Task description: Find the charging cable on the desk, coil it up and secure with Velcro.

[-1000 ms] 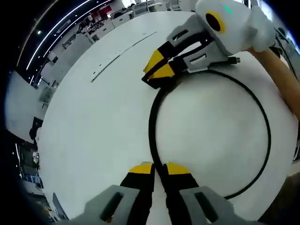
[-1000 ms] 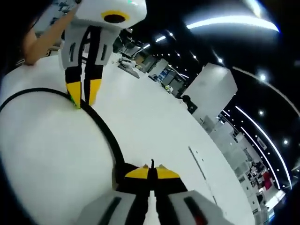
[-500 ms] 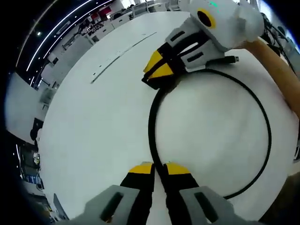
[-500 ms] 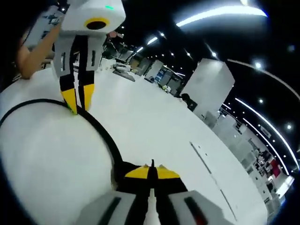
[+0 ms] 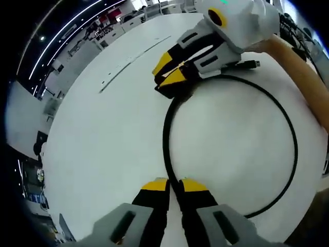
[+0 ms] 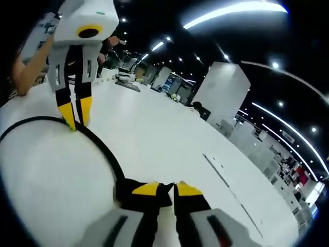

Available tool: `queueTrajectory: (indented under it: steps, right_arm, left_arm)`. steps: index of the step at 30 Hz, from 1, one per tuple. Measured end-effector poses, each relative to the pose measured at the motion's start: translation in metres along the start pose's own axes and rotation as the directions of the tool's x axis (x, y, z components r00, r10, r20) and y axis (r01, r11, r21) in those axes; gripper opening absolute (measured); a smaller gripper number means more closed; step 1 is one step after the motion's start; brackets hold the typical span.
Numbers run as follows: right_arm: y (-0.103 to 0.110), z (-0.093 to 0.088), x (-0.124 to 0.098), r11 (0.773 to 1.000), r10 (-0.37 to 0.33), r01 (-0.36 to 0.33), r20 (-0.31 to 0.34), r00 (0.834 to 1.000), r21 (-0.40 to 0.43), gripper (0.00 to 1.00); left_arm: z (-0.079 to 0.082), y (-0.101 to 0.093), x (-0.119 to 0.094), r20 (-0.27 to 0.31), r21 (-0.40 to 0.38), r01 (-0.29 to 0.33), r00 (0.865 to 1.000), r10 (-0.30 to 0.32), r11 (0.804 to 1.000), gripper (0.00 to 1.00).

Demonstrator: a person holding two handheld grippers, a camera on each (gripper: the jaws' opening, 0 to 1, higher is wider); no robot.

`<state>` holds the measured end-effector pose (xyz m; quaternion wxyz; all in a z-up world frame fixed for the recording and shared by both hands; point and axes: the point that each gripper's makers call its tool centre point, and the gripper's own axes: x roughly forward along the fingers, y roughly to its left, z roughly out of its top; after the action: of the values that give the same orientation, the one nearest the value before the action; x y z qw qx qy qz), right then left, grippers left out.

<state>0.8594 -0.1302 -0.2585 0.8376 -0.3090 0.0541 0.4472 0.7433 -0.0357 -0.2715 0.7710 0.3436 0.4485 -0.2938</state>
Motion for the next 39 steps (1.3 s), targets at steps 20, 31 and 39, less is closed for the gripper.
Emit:
queueTrajectory:
  steps: [20, 31, 39]
  right_arm:
    - [-0.0019, -0.0006, 0.0022, 0.999, -0.035, 0.033, -0.050, 0.998, -0.044, 0.10]
    - [0.0011, 0.0010, 0.0030, 0.979, -0.075, 0.043, -0.159, 0.984, -0.198, 0.11]
    - [0.0016, 0.0010, 0.0027, 0.976, -0.088, 0.050, -0.174, 0.981, -0.212, 0.11]
  left_arm:
    - [0.0013, 0.0010, 0.0020, -0.007, -0.009, 0.004, 1.000, -0.004, 1.000, 0.08]
    - [0.0011, 0.0001, 0.0019, -0.014, -0.002, -0.025, 1.000, 0.025, 1.000, 0.08]
    - [0.0011, 0.0005, 0.0016, -0.004, -0.013, -0.015, 1.000, 0.015, 1.000, 0.07]
